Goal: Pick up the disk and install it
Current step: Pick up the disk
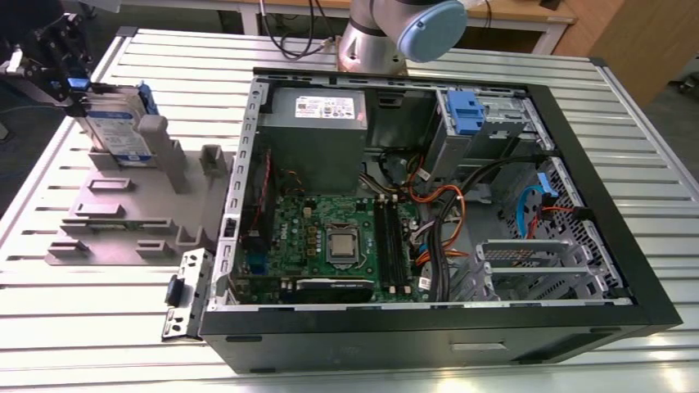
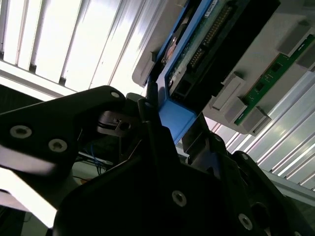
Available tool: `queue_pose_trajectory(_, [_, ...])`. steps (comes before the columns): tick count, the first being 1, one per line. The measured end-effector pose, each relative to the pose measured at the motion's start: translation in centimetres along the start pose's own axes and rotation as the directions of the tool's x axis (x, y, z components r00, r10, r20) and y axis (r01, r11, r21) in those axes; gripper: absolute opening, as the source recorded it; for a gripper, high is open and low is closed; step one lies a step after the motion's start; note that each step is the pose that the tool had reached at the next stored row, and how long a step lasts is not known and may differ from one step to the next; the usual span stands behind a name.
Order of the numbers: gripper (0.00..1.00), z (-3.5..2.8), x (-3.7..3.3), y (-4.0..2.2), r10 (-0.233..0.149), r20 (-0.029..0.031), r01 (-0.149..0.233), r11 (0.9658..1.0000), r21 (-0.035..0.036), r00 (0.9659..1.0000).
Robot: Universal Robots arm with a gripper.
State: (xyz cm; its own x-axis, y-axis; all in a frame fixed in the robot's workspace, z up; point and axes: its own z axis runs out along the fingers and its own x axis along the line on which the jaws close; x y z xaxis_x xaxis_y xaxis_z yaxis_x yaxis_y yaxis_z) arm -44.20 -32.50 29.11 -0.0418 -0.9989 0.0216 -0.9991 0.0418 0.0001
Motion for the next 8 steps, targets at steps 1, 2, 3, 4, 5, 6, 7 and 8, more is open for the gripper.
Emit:
queue_pose_trajectory(1, [0.45, 0.00, 0.00, 0.00, 0.000, 0.0000, 0.000, 1.0000, -0.0001, 1.0000])
queue_pose_trajectory(2, [0.45, 0.00, 0.00, 0.00, 0.000, -0.0001, 0.000, 1.0000, -0.0001, 1.0000])
queue_pose_trajectory(3, [0.45, 0.00, 0.00, 0.00, 0.000, 0.0000, 0.000, 1.0000, 0.0000, 1.0000])
queue_pose_trajectory(4, [0.45, 0.00, 0.00, 0.00, 0.000, 0.0000, 0.000, 1.0000, 0.0000, 1.0000])
queue_pose_trajectory(5, [0.45, 0.00, 0.00, 0.00, 0.000, 0.0000, 0.000, 1.0000, 0.0000, 1.0000])
queue_pose_trajectory(6, [0.44, 0.00, 0.00, 0.00, 0.000, 0.0000, 0.000, 1.0000, 0.0000, 1.0000])
queue_pose_trajectory(7, [0.44, 0.00, 0.00, 0.00, -0.001, 0.0000, 0.001, 1.0000, 0.0000, 1.0000])
queue_pose_trajectory(8, [0.38, 0.00, 0.00, 0.00, -0.001, 0.0000, 0.001, 1.0000, 0.0000, 1.0000])
